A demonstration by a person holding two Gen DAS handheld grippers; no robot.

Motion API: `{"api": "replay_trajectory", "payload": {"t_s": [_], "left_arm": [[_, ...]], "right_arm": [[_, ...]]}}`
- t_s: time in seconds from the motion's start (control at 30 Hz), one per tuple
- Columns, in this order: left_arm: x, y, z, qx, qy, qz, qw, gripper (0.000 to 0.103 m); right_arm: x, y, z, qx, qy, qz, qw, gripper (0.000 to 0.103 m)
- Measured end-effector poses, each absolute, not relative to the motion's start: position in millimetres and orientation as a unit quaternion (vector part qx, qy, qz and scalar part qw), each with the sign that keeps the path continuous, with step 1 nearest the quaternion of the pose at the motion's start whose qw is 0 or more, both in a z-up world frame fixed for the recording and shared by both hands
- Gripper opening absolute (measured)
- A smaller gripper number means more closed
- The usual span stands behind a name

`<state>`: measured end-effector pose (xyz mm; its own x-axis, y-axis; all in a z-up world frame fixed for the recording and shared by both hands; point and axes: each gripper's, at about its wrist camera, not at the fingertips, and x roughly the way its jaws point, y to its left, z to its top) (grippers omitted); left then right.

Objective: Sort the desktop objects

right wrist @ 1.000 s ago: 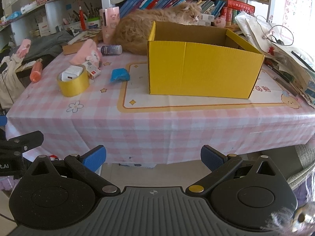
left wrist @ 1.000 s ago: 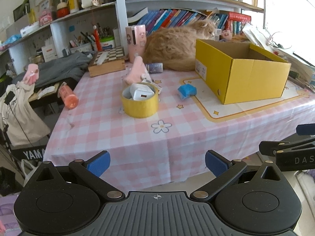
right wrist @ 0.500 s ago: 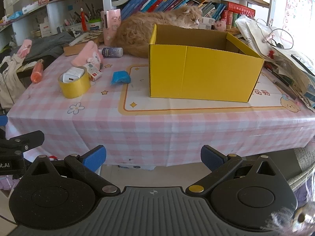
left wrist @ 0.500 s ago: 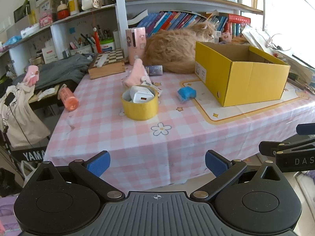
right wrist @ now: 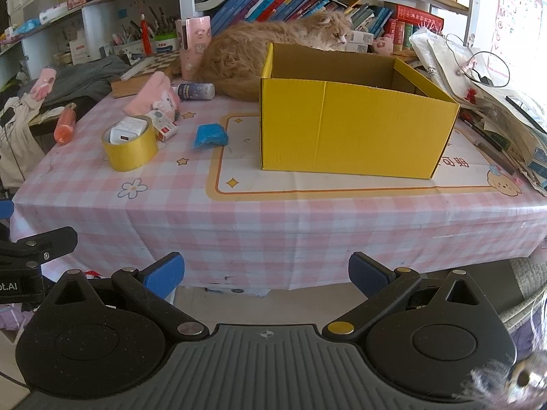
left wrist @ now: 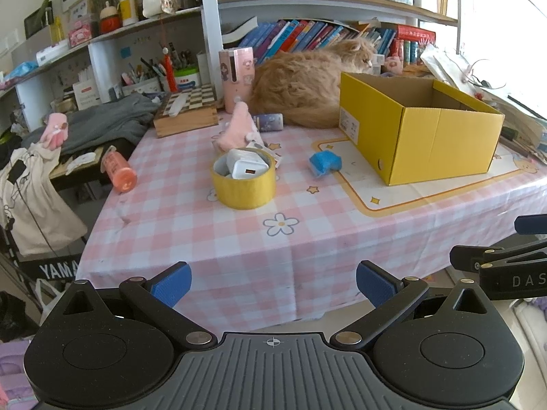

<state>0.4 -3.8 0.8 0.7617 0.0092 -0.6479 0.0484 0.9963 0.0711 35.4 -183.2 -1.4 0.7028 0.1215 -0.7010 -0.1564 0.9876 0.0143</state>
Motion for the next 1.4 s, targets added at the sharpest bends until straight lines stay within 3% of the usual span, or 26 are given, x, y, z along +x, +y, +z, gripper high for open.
{"api": "replay_trajectory", "payload": {"t_s": [1.4], "left_arm": [[12, 18, -6, 0.025, 0.365, -0.045, 0.93, 0.103]], "right_arm": [[54, -147, -10, -0.044, 0.397, 0.119, 0.909, 0.103]]}}
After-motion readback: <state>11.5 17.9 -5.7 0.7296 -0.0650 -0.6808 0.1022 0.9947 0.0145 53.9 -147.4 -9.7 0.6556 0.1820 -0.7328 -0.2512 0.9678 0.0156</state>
